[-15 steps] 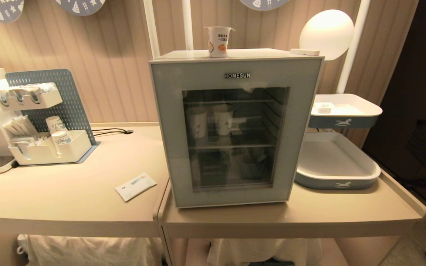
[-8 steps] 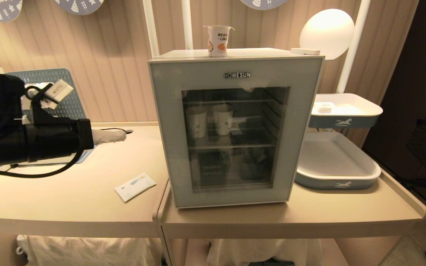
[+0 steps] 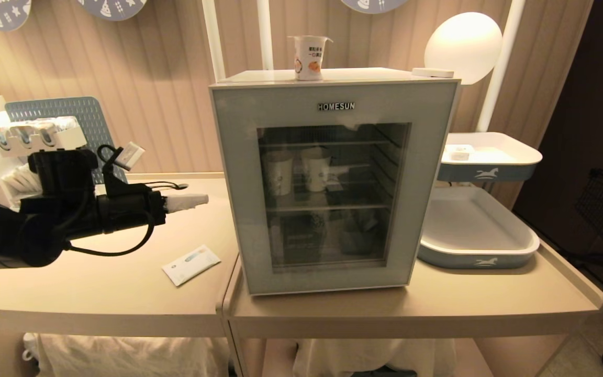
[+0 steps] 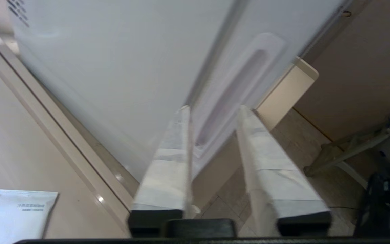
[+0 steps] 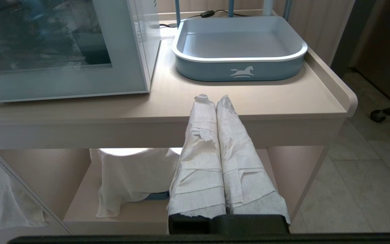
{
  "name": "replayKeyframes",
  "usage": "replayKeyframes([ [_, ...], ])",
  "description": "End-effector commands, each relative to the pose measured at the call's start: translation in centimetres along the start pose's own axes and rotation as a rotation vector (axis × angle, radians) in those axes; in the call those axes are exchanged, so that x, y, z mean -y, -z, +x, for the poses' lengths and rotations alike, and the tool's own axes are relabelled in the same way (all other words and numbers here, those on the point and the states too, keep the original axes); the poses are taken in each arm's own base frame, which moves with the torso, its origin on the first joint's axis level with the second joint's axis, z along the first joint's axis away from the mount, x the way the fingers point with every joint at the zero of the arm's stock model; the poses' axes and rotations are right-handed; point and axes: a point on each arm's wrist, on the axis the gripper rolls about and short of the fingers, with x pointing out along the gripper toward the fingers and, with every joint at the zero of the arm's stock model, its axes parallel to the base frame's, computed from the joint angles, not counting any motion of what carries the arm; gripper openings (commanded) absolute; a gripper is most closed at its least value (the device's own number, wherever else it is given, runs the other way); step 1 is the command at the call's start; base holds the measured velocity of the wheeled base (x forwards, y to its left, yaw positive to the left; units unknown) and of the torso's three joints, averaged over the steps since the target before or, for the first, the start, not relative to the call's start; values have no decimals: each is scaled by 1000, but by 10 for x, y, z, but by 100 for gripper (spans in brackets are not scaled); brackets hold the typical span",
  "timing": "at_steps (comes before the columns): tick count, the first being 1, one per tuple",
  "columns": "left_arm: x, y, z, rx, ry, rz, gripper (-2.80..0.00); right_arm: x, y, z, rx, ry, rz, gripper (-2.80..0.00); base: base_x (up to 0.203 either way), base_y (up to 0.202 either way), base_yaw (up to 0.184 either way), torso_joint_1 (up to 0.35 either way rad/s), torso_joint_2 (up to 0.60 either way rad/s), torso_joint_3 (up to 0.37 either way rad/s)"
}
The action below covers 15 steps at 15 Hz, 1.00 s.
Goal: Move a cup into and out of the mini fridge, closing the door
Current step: Open the freezer door
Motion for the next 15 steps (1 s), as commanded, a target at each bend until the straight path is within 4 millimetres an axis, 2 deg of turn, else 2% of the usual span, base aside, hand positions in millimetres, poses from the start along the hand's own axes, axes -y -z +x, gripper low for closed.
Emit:
replayKeyframes([
  [1,-14,15,9,-19,-2,-34,0,0,0,0,-1,0,-1,-280,0,0,0,0,0,0],
  [4,-9,12,9,26,23,-80,0,0,0,0,-1,0,-1,-280,0,0,0,0,0,0],
  [7,-5,10,7,118,55,-54,0,0,0,0,-1,0,-1,-280,0,0,0,0,0,0],
  [9,1,11,3,141,133,-67,0,0,0,0,-1,0,-1,-280,0,0,0,0,0,0],
  [11,3,18,2,121,208,-62,0,0,0,0,-1,0,-1,-280,0,0,0,0,0,0],
  [15,-6,46,24,136,265,7,0,0,0,0,-1,0,-1,-280,0,0,0,0,0,0],
])
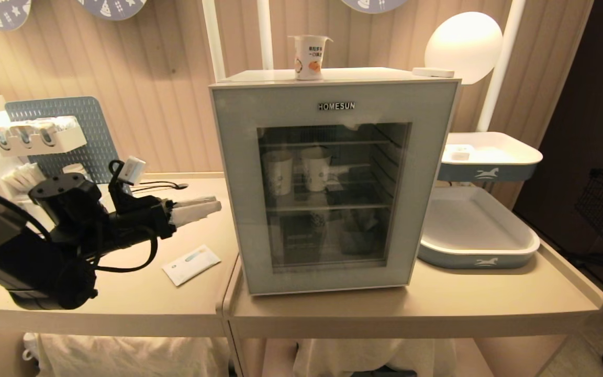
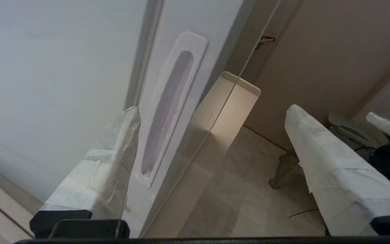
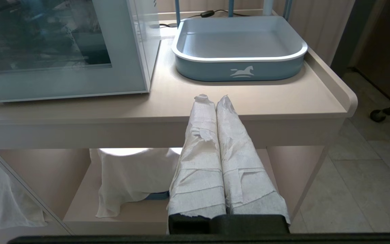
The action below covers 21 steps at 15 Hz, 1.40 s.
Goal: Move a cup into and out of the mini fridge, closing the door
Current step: Open the freezer door
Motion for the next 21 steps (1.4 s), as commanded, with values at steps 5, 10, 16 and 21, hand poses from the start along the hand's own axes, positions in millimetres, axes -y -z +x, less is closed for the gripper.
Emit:
replayKeyframes([
  [5,2,35,25,-33,74,100,0,0,0,0,-2,0,0,-280,0,0,0,0,0,0],
  [10,6,36,28,-33,80,101,0,0,0,0,-2,0,0,-280,0,0,0,0,0,0],
  [16,12,34,33,-21,68,99,0,0,0,0,-2,0,0,-280,0,0,0,0,0,0],
  [21,30,27,25,-24,90,109,0,0,0,0,-2,0,0,-280,0,0,0,0,0,0],
])
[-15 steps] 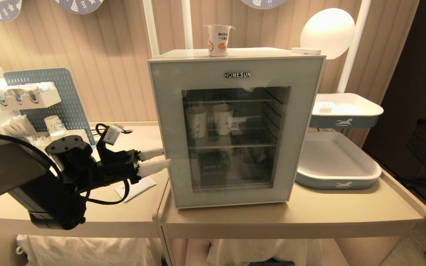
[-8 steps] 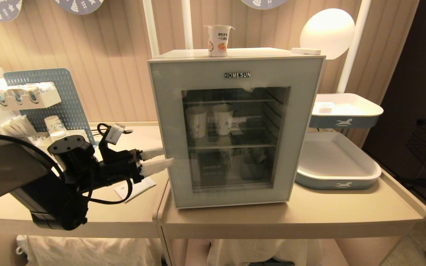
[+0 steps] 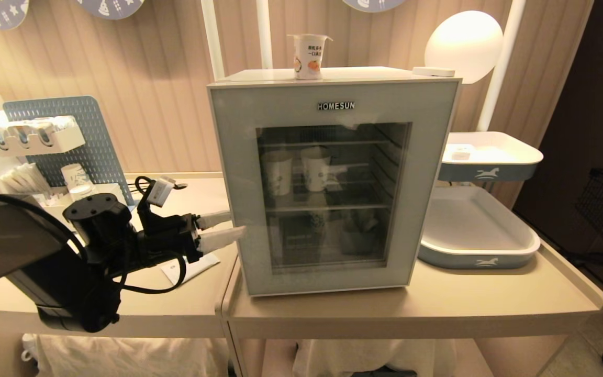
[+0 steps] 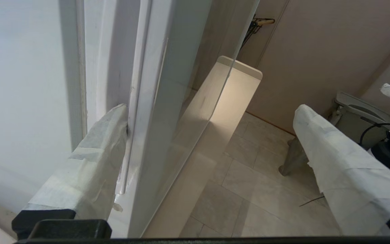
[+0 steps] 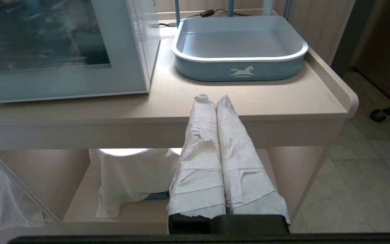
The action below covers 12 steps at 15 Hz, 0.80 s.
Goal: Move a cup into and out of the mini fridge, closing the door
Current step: Open the freezer door
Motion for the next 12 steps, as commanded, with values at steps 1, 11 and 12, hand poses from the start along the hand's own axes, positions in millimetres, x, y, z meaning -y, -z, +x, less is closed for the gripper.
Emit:
replayKeyframes([
  [1,13,-11,-4,8,30,33,0,0,0,0,-1,0,0,-280,0,0,0,0,0,0],
  [11,35,-34,-25,39,14,103,0,0,0,0,-1,0,0,-280,0,0,0,0,0,0],
  [12,38,-38,-27,46,10,113,0,0,0,0,-1,0,0,-280,0,0,0,0,0,0],
])
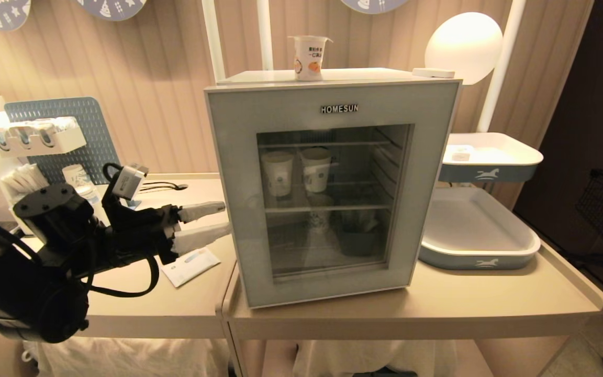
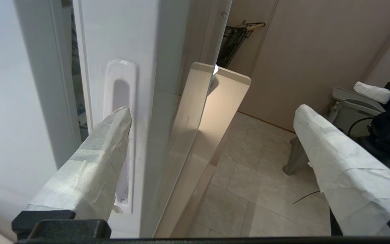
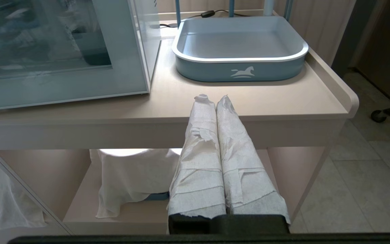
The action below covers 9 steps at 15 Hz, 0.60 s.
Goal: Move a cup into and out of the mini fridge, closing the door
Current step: Open the freezer door
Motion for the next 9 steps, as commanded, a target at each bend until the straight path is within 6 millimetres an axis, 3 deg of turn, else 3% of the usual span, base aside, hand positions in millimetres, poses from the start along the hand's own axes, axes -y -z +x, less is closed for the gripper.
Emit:
replayKeyframes([
  [1,9,-11,-5,17,4,37,0,0,0,0,-1,0,0,-280,0,0,0,0,0,0],
  [5,15,-15,-7,11,31,47,0,0,0,0,-1,0,0,-280,0,0,0,0,0,0],
  [8,6,-26,-14,38,-13,60,0,0,0,0,-1,0,0,-280,0,0,0,0,0,0],
  [9,3,-29,-18,47,-29,20,-280,0,0,0,-1,0,0,-280,0,0,0,0,0,0],
])
